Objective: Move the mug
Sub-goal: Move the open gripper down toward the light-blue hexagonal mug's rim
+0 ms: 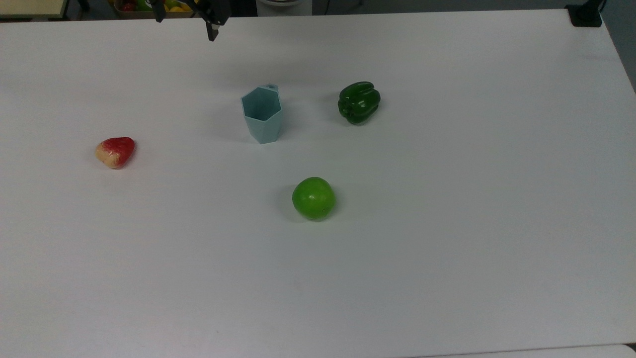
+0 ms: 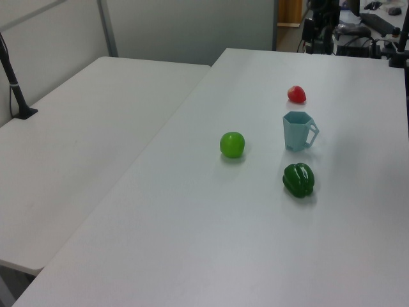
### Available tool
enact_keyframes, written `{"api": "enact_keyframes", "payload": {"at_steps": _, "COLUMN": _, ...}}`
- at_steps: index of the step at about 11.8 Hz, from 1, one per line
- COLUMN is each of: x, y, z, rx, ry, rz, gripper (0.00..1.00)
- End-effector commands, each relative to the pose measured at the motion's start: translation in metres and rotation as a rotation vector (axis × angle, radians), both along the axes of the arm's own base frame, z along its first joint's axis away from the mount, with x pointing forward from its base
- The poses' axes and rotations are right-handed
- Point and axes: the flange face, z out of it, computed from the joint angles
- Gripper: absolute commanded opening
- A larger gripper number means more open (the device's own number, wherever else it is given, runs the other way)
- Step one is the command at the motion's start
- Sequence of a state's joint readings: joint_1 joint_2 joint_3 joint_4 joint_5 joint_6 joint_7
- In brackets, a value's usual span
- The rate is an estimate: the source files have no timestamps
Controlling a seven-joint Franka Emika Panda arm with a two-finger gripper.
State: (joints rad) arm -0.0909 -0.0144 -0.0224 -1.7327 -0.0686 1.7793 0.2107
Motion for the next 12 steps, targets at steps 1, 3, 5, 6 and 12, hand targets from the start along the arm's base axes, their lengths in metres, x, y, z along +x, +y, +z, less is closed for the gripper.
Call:
{"api": "enact_keyframes", "payload": {"at_steps": 1, "x": -0.004, "y": -0.004, "z": 0.009, "rx": 0.024, "ry": 0.007, "rz": 0.007, "gripper": 1.0}}
{"api": "enact_keyframes", "payload": {"at_steps": 3, "x": -0.005, "y": -0.004, "z": 0.007, "rx": 0.024, "ry": 0.01, "rz": 0.007, "gripper": 1.0}}
{"api": "enact_keyframes", "payload": {"at_steps": 5, "x": -0.005, "y": -0.004, "z": 0.007, "rx": 0.024, "ry": 0.01, "rz": 0.007, "gripper": 1.0}}
{"api": "enact_keyframes", "payload": {"at_steps": 6, "x": -0.005, "y": -0.004, "z": 0.006, "rx": 0.024, "ry": 0.012, "rz": 0.009, "gripper": 1.0}}
{"api": "enact_keyframes", "payload": {"at_steps": 12, "x": -0.046, "y": 0.036, "z": -0.043, "rx": 0.039, "ry": 0.04, "rz": 0.12, "gripper": 1.0}}
